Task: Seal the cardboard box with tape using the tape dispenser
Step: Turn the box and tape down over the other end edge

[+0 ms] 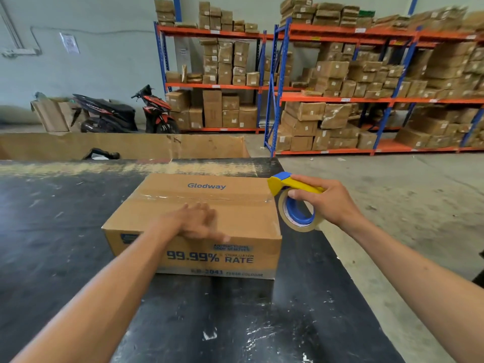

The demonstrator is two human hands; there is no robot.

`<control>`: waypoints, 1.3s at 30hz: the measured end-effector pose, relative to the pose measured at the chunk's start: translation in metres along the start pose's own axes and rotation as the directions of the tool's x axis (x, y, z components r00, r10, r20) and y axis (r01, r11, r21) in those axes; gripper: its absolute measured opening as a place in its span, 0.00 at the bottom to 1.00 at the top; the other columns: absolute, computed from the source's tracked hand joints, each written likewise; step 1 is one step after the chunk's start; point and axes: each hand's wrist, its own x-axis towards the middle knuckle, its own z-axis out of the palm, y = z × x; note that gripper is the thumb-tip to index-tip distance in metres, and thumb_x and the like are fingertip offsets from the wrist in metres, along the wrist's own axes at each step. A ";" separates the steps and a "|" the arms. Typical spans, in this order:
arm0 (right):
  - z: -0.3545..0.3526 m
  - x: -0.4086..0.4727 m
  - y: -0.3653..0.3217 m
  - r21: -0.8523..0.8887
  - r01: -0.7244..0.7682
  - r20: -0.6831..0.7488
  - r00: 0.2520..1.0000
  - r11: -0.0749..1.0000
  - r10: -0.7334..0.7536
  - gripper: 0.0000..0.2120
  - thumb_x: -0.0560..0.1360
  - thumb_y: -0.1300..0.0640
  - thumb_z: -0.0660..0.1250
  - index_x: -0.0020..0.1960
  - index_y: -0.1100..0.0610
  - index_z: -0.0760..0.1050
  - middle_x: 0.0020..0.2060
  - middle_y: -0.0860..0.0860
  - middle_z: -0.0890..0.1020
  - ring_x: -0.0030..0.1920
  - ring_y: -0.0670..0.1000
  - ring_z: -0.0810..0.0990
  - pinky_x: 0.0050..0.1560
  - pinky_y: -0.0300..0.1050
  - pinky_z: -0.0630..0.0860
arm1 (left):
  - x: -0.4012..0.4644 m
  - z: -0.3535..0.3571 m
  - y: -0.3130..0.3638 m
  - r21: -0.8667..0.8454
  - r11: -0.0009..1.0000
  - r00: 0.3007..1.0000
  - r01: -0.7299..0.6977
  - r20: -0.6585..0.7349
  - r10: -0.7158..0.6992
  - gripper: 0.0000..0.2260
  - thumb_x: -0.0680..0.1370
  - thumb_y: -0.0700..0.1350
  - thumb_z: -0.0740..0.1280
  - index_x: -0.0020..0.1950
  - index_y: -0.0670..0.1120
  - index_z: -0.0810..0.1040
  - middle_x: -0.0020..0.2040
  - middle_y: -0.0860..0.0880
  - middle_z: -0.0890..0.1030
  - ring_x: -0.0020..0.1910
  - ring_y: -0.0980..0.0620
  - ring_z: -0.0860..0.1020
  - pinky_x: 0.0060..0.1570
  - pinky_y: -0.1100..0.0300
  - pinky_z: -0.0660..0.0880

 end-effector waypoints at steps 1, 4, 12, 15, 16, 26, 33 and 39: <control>0.000 0.001 -0.001 0.010 -0.005 -0.010 1.000 1.000 0.005 0.19 0.67 0.46 0.80 0.57 0.38 0.85 0.52 0.38 0.86 0.56 0.42 0.82 0.55 0.40 0.77 | 0.003 0.002 0.028 -0.042 0.999 0.999 0.014 -0.049 -0.016 0.54 0.65 0.82 0.52 0.81 0.49 0.48 0.81 0.44 0.44 0.80 0.40 0.46 0.76 0.37 0.42; 0.000 0.005 -0.001 0.014 -0.020 -0.060 0.998 1.000 0.020 0.20 0.66 0.45 0.81 0.57 0.38 0.85 0.52 0.39 0.86 0.56 0.43 0.82 0.57 0.43 0.78 | 0.025 0.016 0.111 -0.140 0.988 0.983 0.058 -0.164 -0.081 0.56 0.66 0.82 0.45 0.81 0.43 0.42 0.79 0.39 0.38 0.79 0.38 0.39 0.75 0.38 0.38; -0.011 -0.002 0.017 0.038 -0.058 -0.107 0.992 0.998 0.061 0.19 0.65 0.47 0.81 0.56 0.39 0.85 0.51 0.37 0.86 0.55 0.41 0.83 0.60 0.42 0.77 | 0.059 0.049 0.170 -0.123 0.982 0.932 0.142 -0.316 -0.175 0.39 0.80 0.61 0.49 0.79 0.35 0.46 0.79 0.31 0.45 0.77 0.30 0.43 0.75 0.38 0.42; -0.011 -0.004 0.021 0.051 -0.078 -0.103 0.991 0.996 0.083 0.19 0.65 0.47 0.81 0.56 0.39 0.85 0.52 0.38 0.86 0.55 0.43 0.83 0.59 0.43 0.78 | 0.050 0.046 0.148 -0.090 0.995 0.952 0.046 -0.298 -0.071 0.37 0.81 0.60 0.51 0.79 0.36 0.46 0.79 0.32 0.44 0.78 0.32 0.43 0.76 0.41 0.42; -0.011 -0.004 0.021 0.050 -0.082 -0.103 0.991 0.995 0.087 0.19 0.65 0.46 0.81 0.56 0.39 0.85 0.52 0.38 0.86 0.56 0.43 0.83 0.59 0.43 0.78 | 0.045 0.044 0.137 -0.085 0.996 0.958 0.002 -0.286 -0.027 0.37 0.81 0.60 0.52 0.80 0.36 0.47 0.80 0.34 0.44 0.78 0.33 0.43 0.77 0.42 0.42; 0.010 0.001 0.006 0.072 -0.062 -0.038 0.997 0.995 0.064 0.22 0.61 0.41 0.81 0.54 0.35 0.85 0.53 0.38 0.86 0.57 0.44 0.83 0.62 0.50 0.79 | -0.018 0.019 0.015 -0.300 0.929 0.974 -0.216 -0.130 0.184 0.38 0.70 0.55 0.72 0.78 0.51 0.63 0.79 0.55 0.61 0.77 0.52 0.60 0.76 0.51 0.54; 0.031 0.003 -0.010 0.085 -0.017 0.027 1.000 0.996 0.014 0.24 0.60 0.40 0.80 0.56 0.36 0.85 0.52 0.39 0.87 0.55 0.44 0.83 0.62 0.52 0.80 | 0.016 0.039 0.087 -0.107 0.984 0.952 0.140 -0.260 -0.164 0.49 0.72 0.77 0.49 0.81 0.43 0.45 0.80 0.38 0.48 0.79 0.35 0.47 0.74 0.34 0.45; 0.029 0.001 -0.005 0.060 -0.022 0.052 0.998 0.998 0.019 0.23 0.61 0.40 0.80 0.56 0.36 0.84 0.52 0.40 0.87 0.56 0.45 0.83 0.63 0.53 0.79 | 0.029 0.051 0.085 0.056 0.987 0.950 0.150 -0.284 -0.129 0.36 0.82 0.64 0.47 0.81 0.41 0.45 0.80 0.35 0.46 0.78 0.31 0.47 0.76 0.38 0.47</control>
